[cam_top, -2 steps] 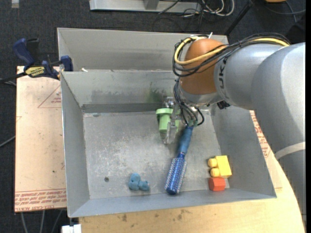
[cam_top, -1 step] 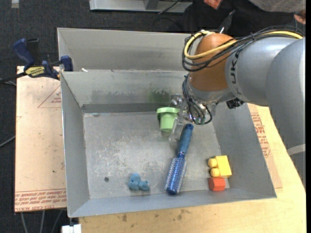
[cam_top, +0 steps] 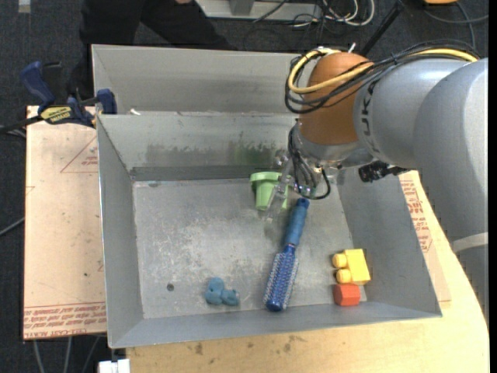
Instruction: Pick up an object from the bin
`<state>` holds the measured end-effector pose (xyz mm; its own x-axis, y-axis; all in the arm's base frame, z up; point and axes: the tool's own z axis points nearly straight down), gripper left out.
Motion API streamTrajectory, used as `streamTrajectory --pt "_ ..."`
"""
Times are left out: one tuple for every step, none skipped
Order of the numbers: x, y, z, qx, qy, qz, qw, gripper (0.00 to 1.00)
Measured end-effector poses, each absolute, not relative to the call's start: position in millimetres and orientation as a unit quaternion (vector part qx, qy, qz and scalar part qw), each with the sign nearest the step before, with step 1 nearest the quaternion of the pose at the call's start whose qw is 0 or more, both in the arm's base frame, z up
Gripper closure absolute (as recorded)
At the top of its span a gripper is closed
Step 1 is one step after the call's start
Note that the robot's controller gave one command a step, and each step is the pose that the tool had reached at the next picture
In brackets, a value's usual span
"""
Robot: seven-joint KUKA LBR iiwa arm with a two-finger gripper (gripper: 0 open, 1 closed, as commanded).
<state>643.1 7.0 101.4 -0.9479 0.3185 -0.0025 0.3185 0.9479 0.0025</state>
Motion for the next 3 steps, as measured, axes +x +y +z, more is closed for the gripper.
streamTrajectory --pt "638.0 12.9 70.0 0.214 0.977 0.001 0.001 0.0" --pt "638.8 13.4 70.7 0.212 0.977 0.001 0.002 0.0" --pt "640.0 13.4 72.1 0.212 0.977 0.002 0.004 1.0"
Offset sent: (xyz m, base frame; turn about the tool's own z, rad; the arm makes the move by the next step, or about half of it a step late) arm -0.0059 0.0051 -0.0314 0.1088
